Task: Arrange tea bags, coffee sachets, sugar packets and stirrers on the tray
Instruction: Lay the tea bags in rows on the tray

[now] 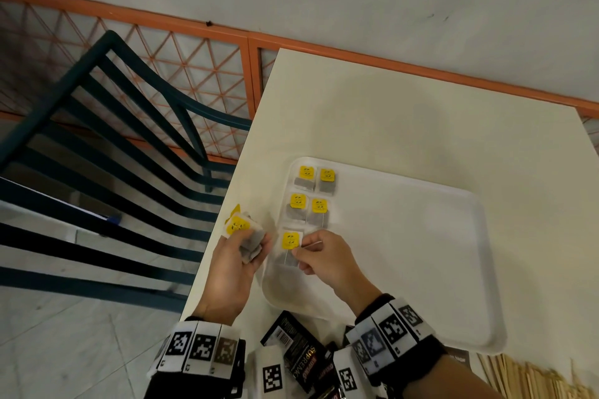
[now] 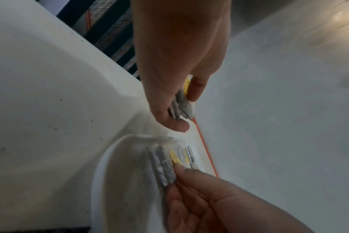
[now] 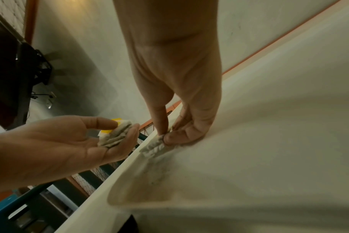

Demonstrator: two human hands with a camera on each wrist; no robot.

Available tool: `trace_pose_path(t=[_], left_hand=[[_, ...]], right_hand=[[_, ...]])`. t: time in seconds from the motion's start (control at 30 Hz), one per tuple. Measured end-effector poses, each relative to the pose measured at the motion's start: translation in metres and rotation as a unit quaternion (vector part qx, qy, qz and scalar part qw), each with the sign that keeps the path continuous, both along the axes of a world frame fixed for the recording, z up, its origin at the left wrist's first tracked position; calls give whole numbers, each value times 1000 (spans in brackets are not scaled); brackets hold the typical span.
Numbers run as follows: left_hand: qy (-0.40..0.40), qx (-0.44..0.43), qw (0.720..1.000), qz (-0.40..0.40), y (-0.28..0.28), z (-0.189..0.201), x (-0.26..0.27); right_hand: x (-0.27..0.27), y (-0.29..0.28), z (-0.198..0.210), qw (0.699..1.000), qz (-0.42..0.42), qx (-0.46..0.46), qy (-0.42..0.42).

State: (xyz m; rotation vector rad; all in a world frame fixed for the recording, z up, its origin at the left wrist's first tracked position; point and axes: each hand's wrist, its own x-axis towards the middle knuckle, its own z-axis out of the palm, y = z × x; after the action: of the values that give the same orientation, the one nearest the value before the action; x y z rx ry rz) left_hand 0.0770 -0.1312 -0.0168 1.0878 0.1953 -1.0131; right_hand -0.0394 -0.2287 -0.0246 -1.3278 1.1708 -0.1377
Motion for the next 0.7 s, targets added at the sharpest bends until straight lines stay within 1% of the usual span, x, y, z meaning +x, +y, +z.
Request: trace_pose_path(t=[0.1,0.23,0.37,0.53,0.6,0.7], left_hand=[[-2,6,1000,-14,0,4,-2],[-48,23,998,-41,1,7,-5],[-84,50,994,-44,1,9,-9],[-83,50,993,-61,2,6,-10],[-76,40,994,-73,1,5,-11],[-80,28,991,-101,-1,6,-15]], right_hand=[[6,3,-1,999,-10,-28,11],[11,4,-4,997,-29,-66,20],[15,3,-4,996,-28,-83,31],[9,2,-3,987,-12,-151,56],[6,3,3,983,-3,-178,36],[4,6,13,988,30,-144,-40]])
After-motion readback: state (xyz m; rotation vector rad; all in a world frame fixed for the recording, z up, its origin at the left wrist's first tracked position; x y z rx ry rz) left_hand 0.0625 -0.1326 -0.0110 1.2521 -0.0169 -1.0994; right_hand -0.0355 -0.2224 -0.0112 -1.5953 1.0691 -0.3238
